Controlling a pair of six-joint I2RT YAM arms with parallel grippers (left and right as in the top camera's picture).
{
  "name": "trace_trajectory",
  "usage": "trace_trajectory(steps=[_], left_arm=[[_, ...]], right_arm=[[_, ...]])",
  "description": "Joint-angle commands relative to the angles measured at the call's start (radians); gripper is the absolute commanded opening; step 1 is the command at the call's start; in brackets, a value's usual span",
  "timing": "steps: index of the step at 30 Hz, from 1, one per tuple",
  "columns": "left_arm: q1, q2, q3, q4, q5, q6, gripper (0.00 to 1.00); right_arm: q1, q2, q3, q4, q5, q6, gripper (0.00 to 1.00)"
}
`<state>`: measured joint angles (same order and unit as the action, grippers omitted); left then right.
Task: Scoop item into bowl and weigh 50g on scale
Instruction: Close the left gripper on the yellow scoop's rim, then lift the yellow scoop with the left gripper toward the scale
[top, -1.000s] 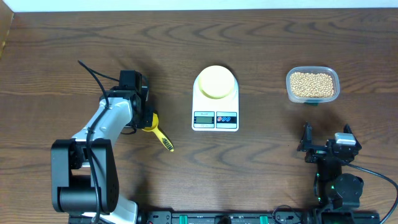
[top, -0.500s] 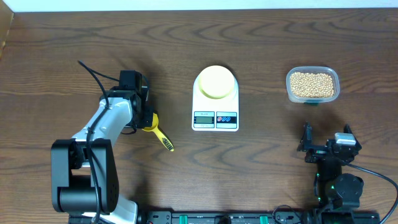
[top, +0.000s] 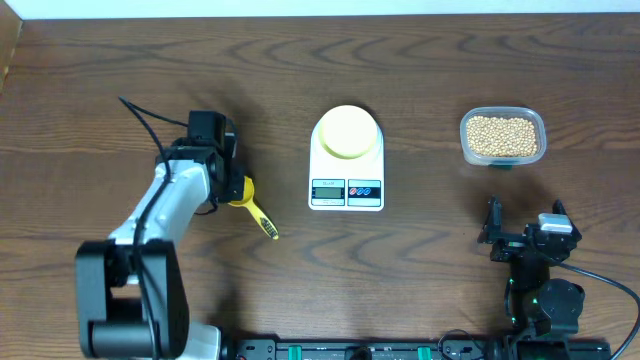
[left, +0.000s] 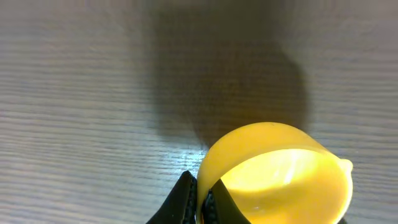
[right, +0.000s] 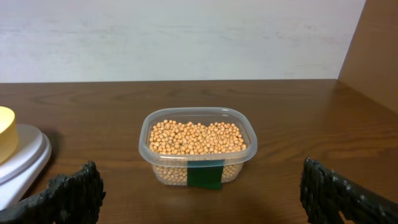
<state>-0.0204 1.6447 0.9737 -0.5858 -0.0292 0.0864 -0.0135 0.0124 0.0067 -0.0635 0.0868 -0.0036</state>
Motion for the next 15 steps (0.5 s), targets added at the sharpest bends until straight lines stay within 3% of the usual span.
trace_trajectory(steps=[1, 12, 15], left_arm=[[0.004, -0.066, -0.006, 0.000, -0.005, 0.005, 0.07], [0.004, -0.199, -0.006, -0.034, -0.003, -0.221, 0.07], [0.004, -0.229, -0.006, -0.060, 0.069, -0.251, 0.07]], right_arm=[[0.008, -0.006, -0.001, -0.003, 0.011, 0.014, 0.99], [0.008, -0.006, -0.001, -0.003, 0.011, 0.014, 0.99], [0.008, -0.006, -0.001, -0.003, 0.011, 0.014, 0.99]])
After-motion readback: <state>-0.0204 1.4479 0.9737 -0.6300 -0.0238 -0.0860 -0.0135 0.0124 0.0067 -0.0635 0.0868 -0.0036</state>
